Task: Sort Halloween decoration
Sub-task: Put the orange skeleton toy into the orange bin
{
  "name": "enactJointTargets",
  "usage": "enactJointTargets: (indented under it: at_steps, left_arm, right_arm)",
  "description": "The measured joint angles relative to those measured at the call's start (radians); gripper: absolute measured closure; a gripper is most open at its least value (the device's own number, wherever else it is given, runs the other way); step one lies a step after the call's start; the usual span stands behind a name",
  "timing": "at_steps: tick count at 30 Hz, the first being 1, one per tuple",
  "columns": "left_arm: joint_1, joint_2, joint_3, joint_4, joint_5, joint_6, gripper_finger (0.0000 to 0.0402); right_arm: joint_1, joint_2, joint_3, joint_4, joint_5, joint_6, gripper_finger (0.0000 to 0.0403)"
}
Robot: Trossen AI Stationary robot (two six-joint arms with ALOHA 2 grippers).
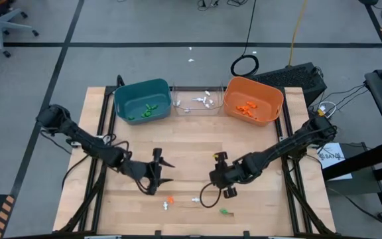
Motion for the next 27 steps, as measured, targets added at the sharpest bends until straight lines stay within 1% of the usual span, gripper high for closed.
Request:
enactJointTargets:
  at_steps: [2, 5, 11, 17, 23, 27]
  left_arm:
    - [-0.026, 0.018, 0.0, -0.056, 0.0, -0.084, 0.0162]
    - [-0.064, 0.06, 0.0, -0.065, 0.0, -0.17, 0.0162]
    - [-0.14, 0.153, 0.0, -0.065, -0.001, -0.173, 0.0162]
    - [-0.168, 0.195, 0.0, -0.053, 0.0, -0.173, 0.0162]
    - [-0.168, 0.201, 0.0, -0.036, 0.072, -0.172, 0.0162]
    - [-0.168, 0.201, 0.0, 0.005, 0.159, -0.147, 0.0162]
  right_arm:
    - [-0.001, 0.0, -0.012, 0.043, 0.0, -0.001, 0.0271]
    - [-0.003, 0.0, -0.018, 0.066, -0.001, 0.0, 0.0271]
    - [-0.003, 0.0, -0.018, 0.07, -0.002, 0.017, 0.0271]
    - [-0.002, 0.0, -0.018, 0.07, -0.004, 0.038, 0.0271]
    - [-0.003, 0.0, -0.018, 0.078, -0.004, 0.038, 0.0271]
    - [-0.003, 0.0, -0.018, 0.086, -0.004, 0.034, 0.0271]
